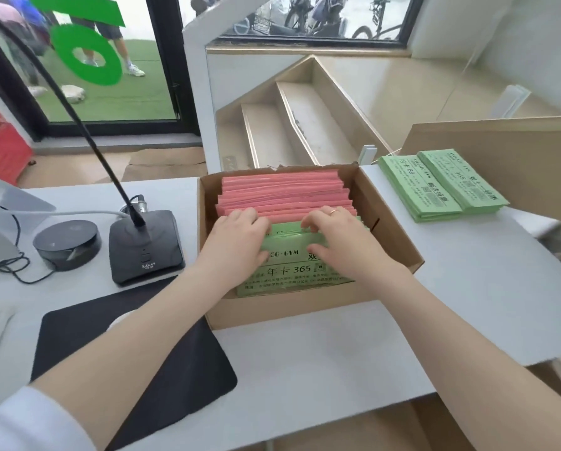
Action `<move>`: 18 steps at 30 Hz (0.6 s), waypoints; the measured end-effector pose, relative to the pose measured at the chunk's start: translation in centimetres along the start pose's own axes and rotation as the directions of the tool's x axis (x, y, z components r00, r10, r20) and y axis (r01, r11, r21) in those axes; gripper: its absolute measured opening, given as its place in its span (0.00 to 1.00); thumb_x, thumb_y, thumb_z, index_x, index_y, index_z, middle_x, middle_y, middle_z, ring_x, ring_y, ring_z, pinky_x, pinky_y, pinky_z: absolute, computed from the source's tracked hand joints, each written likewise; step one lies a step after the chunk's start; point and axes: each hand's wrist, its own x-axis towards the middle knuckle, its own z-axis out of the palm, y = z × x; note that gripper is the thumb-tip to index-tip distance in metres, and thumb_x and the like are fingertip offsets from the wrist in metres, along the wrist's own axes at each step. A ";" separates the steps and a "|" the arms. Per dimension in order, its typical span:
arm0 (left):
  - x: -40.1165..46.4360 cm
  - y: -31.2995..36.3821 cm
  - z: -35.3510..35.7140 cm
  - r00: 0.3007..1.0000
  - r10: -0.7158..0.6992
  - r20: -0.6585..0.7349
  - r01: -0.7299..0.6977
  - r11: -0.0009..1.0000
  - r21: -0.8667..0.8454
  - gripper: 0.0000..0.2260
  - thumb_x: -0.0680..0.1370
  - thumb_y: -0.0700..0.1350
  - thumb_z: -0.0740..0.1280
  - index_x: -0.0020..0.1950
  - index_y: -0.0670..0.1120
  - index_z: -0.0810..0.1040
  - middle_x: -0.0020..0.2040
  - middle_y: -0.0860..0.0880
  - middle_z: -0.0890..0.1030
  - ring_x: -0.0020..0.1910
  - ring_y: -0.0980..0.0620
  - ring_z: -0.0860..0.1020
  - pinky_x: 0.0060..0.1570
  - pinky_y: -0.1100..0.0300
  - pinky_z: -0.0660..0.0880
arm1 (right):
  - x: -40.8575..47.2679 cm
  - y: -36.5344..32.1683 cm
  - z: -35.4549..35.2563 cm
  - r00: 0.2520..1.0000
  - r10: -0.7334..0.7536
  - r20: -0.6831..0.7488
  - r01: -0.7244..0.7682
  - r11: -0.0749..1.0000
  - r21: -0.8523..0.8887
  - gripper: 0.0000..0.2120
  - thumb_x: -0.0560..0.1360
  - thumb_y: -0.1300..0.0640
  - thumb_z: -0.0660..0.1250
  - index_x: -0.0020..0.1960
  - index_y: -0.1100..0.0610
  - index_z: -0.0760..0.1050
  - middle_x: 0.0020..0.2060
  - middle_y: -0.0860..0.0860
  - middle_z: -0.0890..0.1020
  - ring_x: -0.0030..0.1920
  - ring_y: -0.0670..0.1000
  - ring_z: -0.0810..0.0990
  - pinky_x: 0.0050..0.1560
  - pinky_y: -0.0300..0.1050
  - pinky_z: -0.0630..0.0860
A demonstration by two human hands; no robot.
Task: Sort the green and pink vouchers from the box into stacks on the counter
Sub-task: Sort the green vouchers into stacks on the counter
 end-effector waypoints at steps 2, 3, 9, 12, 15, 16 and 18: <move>-0.2 0.1 0.1 0.999 0.034 0.030 -0.034 0.999 -0.004 0.16 0.76 0.54 0.64 0.61 0.48 0.73 0.57 0.49 0.72 0.59 0.48 0.69 0.57 0.56 0.63 | -0.2 -0.2 -0.2 1.000 -0.016 0.013 0.017 0.999 -0.040 0.12 0.75 0.56 0.66 0.58 0.54 0.73 0.52 0.49 0.75 0.55 0.51 0.69 0.51 0.43 0.64; -0.4 0.0 0.1 0.998 0.050 0.048 -0.049 0.999 -0.013 0.16 0.76 0.54 0.64 0.60 0.48 0.73 0.57 0.49 0.72 0.58 0.48 0.69 0.57 0.56 0.63 | -0.4 -0.2 -0.3 1.000 -0.018 0.020 0.019 0.999 -0.051 0.11 0.75 0.55 0.66 0.57 0.53 0.75 0.48 0.48 0.74 0.52 0.50 0.68 0.48 0.42 0.63; -1.1 -0.1 0.1 0.995 0.087 0.044 -0.085 0.995 -0.058 0.17 0.75 0.55 0.65 0.60 0.49 0.74 0.59 0.51 0.74 0.61 0.48 0.67 0.57 0.55 0.62 | -1.2 0.1 -0.3 0.998 -0.042 0.051 0.049 0.988 -0.149 0.11 0.74 0.53 0.67 0.56 0.53 0.77 0.51 0.50 0.75 0.52 0.53 0.71 0.50 0.44 0.66; -0.9 0.1 0.1 0.998 0.047 0.041 -0.046 0.999 -0.017 0.17 0.76 0.56 0.63 0.62 0.51 0.72 0.60 0.55 0.76 0.62 0.49 0.66 0.58 0.55 0.59 | -0.9 0.4 0.0 0.990 0.024 0.139 0.007 0.977 -0.213 0.15 0.75 0.55 0.64 0.62 0.51 0.71 0.56 0.50 0.77 0.57 0.53 0.73 0.47 0.44 0.68; -0.7 -0.1 0.1 1.000 0.000 -0.009 0.000 0.998 -0.063 0.15 0.77 0.53 0.63 0.62 0.51 0.71 0.60 0.54 0.76 0.61 0.49 0.67 0.59 0.54 0.60 | -0.8 0.4 0.1 0.997 0.058 0.056 -0.049 0.985 -0.163 0.15 0.76 0.58 0.63 0.61 0.51 0.67 0.56 0.49 0.77 0.53 0.54 0.75 0.41 0.45 0.69; -0.6 -0.3 0.2 1.000 -0.012 -0.026 0.010 0.997 -0.078 0.14 0.77 0.50 0.64 0.62 0.51 0.70 0.60 0.53 0.76 0.61 0.48 0.68 0.58 0.53 0.61 | -0.8 0.4 0.2 0.999 0.035 0.005 -0.033 0.987 -0.159 0.14 0.75 0.60 0.63 0.60 0.52 0.67 0.55 0.49 0.77 0.51 0.55 0.75 0.40 0.46 0.70; -0.5 -0.6 0.4 0.998 -0.025 -0.059 0.019 0.995 -0.097 0.13 0.77 0.44 0.64 0.62 0.49 0.71 0.60 0.51 0.75 0.59 0.46 0.70 0.57 0.53 0.64 | -0.8 0.4 0.2 0.998 -0.027 -0.049 0.019 0.988 -0.154 0.12 0.75 0.62 0.62 0.57 0.54 0.69 0.55 0.49 0.76 0.46 0.55 0.74 0.39 0.47 0.70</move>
